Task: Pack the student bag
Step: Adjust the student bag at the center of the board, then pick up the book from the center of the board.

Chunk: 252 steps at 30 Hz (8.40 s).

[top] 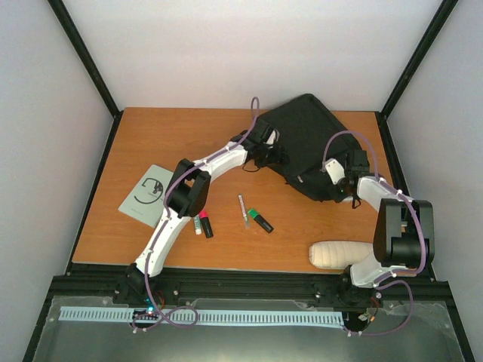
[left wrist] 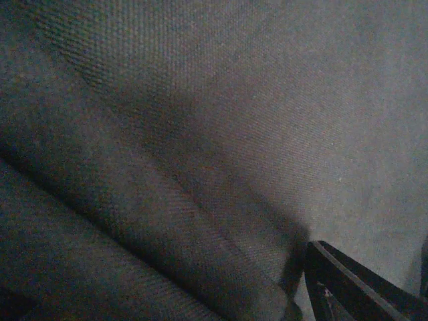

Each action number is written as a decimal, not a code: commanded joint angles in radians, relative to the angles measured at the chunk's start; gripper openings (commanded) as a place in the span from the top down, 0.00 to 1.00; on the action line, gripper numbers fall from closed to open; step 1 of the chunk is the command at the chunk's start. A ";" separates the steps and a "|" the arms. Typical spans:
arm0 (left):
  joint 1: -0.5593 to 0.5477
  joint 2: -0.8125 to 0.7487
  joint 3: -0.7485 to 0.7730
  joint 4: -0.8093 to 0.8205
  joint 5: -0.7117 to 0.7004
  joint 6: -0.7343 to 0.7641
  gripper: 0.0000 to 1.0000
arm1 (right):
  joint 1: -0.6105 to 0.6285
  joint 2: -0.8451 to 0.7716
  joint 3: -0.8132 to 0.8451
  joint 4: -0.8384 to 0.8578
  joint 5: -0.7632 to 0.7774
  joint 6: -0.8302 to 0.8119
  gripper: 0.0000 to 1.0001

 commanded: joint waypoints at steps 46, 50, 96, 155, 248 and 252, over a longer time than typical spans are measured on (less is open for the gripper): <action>0.241 -1.079 -0.863 -0.206 -0.604 0.332 0.00 | 0.197 -0.313 0.177 -0.297 -0.524 0.176 0.00; 0.303 -1.067 -0.915 -0.330 -0.922 0.166 0.00 | 0.207 -0.340 0.123 -0.265 -0.467 0.167 0.00; 0.700 -0.922 -1.008 -0.252 -0.583 -0.045 0.00 | 0.246 -0.317 0.067 -0.189 -0.504 0.195 0.22; 0.518 -0.864 -1.006 -0.100 -0.122 -0.030 0.01 | 0.462 -0.168 0.098 -0.230 -0.414 0.144 0.27; 0.512 -0.533 -1.021 0.080 -0.033 -0.108 0.33 | 0.551 1.008 1.200 -0.368 -0.724 0.641 0.32; 0.491 -0.497 -1.022 0.099 -0.001 -0.120 0.30 | 0.557 1.015 1.202 -0.358 -0.787 0.656 0.31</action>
